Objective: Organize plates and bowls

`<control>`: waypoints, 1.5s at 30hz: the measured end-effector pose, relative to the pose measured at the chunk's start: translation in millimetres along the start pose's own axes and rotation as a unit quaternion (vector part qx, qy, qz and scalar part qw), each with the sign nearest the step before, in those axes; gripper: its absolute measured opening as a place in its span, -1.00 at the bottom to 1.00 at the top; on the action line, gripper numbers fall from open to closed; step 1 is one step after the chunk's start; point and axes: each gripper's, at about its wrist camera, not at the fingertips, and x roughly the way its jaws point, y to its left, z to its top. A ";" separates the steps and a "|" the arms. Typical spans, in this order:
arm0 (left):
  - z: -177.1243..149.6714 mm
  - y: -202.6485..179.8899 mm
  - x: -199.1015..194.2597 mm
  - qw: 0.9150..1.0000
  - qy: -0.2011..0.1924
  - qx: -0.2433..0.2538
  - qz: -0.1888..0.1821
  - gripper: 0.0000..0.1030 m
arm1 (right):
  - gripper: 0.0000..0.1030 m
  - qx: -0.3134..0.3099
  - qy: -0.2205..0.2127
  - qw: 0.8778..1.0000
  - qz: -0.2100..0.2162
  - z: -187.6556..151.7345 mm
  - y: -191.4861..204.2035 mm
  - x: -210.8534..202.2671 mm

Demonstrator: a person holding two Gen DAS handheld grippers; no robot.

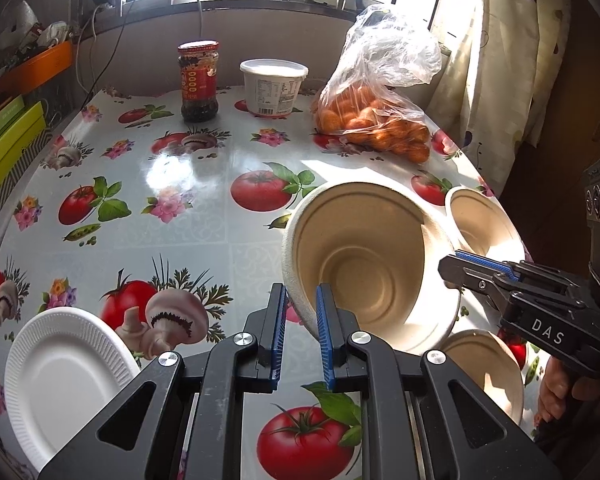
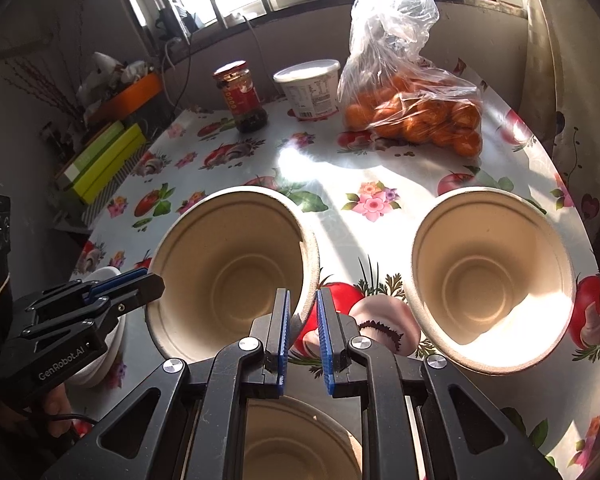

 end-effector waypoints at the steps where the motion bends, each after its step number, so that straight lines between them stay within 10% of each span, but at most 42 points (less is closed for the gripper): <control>1: 0.1 -0.8 -1.7 1.000 -0.001 0.002 0.000 -0.69 | -0.73 0.000 -0.002 1.000 0.000 -0.3 0.4 -2.3; 45: -51.0 -44.8 -48.5 0.997 -0.002 0.064 -0.043 -0.69 | -0.73 0.049 -0.058 0.997 -0.022 -73.5 3.9 -90.8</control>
